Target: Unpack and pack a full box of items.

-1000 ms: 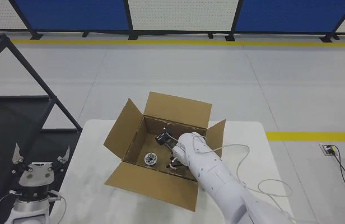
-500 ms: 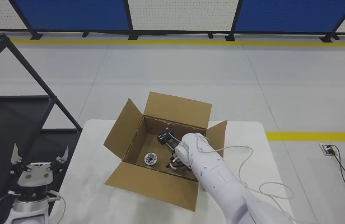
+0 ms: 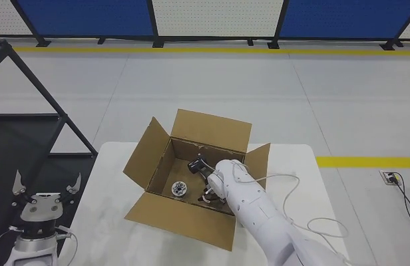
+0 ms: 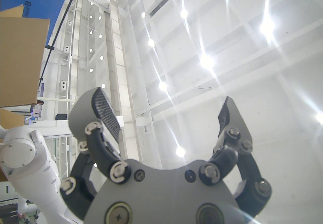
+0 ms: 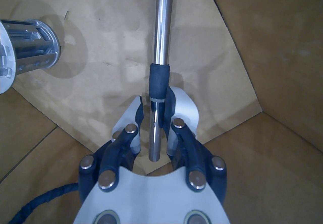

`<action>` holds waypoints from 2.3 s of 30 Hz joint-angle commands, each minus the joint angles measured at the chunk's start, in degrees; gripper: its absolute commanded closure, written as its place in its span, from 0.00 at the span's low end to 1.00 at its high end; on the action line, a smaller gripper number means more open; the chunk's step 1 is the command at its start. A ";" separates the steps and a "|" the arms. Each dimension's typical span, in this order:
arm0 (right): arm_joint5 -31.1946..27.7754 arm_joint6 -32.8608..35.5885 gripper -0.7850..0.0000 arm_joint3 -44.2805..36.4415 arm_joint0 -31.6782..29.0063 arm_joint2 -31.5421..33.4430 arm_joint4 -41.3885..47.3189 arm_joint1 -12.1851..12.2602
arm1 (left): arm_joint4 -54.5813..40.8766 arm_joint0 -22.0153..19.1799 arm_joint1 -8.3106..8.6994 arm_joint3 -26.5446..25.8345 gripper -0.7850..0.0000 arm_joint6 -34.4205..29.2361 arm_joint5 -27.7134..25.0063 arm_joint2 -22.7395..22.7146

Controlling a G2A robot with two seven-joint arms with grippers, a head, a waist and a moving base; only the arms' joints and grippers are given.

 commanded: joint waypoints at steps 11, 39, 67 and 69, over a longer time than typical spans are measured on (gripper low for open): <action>-1.15 -1.40 1.00 0.09 0.62 0.80 0.06 0.17 | 0.05 -0.08 -0.08 0.02 0.00 -0.20 -0.02 -0.03; -7.95 0.68 1.00 -1.02 0.72 -0.51 -6.77 1.92 | 1.69 -0.51 -0.19 -0.12 0.00 -0.20 0.75 1.08; -6.35 1.79 0.70 -2.49 1.08 1.32 -5.88 1.58 | 1.29 -1.05 -0.28 0.74 0.00 -0.01 0.42 0.70; -5.48 2.05 0.69 -2.16 1.17 1.58 -5.50 1.47 | 1.12 -1.07 -0.29 0.82 0.00 -0.09 0.35 0.57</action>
